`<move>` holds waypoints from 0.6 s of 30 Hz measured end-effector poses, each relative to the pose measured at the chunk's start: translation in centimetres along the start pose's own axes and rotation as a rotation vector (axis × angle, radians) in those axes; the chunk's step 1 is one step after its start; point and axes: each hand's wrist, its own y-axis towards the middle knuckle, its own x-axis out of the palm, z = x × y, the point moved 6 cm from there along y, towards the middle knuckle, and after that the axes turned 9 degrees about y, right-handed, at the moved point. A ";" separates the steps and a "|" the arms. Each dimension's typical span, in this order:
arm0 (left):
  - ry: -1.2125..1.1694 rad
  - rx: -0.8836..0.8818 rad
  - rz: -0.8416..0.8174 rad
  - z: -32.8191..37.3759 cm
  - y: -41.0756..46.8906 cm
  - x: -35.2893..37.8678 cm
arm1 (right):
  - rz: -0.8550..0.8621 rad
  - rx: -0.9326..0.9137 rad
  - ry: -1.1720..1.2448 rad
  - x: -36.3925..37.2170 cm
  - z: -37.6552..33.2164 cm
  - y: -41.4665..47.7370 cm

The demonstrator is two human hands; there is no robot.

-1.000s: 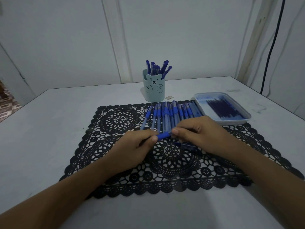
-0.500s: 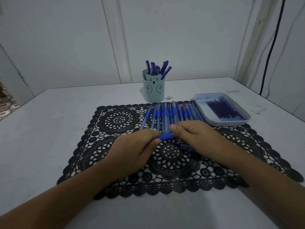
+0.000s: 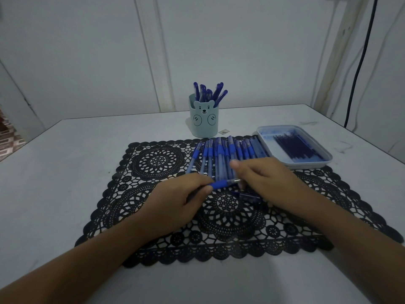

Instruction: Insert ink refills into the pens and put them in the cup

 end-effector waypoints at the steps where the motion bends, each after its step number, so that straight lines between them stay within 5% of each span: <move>1: 0.019 0.009 -0.004 0.1 0.0 0.0 | -0.029 0.007 -0.011 0.1 0.1 0.0; 11: 0.071 0.006 0.032 0.2 -0.1 -0.2 | -0.110 0.026 -0.111 0.7 0.2 -0.1; 18: 0.064 -0.012 0.060 -0.2 0.0 -0.2 | -0.052 0.075 0.036 0.3 0.3 -0.1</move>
